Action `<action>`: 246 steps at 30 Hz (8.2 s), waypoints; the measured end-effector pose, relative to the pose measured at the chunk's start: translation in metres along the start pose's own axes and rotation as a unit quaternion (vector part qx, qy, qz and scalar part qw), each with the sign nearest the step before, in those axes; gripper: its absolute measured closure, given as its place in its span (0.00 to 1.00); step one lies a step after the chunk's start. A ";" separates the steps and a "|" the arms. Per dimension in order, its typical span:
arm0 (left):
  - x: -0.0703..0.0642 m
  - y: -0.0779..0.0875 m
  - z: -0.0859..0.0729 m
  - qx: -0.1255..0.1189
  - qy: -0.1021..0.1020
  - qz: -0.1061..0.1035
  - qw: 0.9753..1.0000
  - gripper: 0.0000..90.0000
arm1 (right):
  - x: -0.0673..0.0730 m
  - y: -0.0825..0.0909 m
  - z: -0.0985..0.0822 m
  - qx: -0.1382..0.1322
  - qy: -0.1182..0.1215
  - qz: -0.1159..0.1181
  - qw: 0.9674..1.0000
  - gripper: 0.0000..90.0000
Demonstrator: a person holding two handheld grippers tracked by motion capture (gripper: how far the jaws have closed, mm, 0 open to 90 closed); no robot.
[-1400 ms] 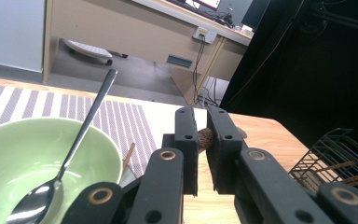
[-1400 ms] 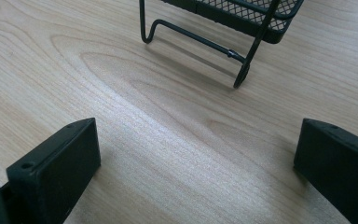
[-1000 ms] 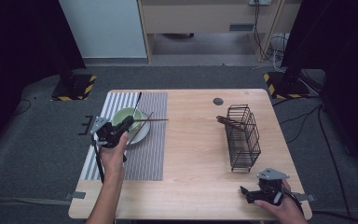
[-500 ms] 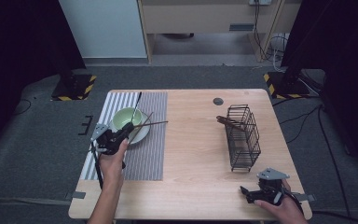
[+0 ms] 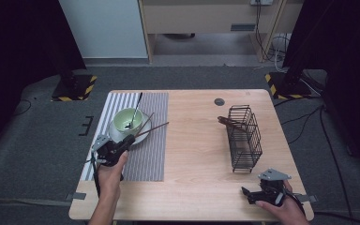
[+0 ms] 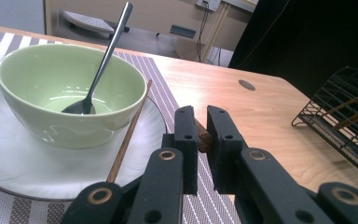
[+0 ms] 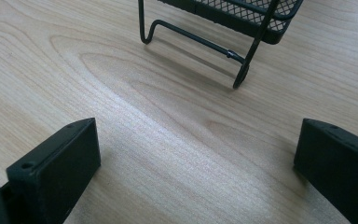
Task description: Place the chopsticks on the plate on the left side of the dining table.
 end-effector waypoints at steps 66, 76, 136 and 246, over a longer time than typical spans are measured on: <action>0.034 0.029 -0.027 0.027 0.046 0.021 0.998 0.93 | 0.000 0.000 0.000 0.000 0.000 -0.001 1.000 0.01; 0.036 0.031 -0.036 0.051 0.057 0.015 0.997 0.93 | 0.000 0.000 0.000 0.000 -0.001 0.000 1.000 0.01; 0.038 0.015 -0.063 0.124 0.045 0.020 0.991 0.92 | 0.000 0.000 0.000 0.000 0.001 -0.001 1.000 0.01; 0.038 0.028 -0.076 0.143 0.008 0.035 0.989 0.54 | 0.000 0.001 -0.001 0.001 0.000 -0.001 1.000 0.01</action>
Point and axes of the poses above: each handheld gripper's, and its own axes: y roughly backward along the jaws, z roughly out of its top, x roughly to its left, the point moved 6 cm from there along -y, roughly forward along the jaws, and after that the axes turned 3 degrees about z, right-handed, at the moved point
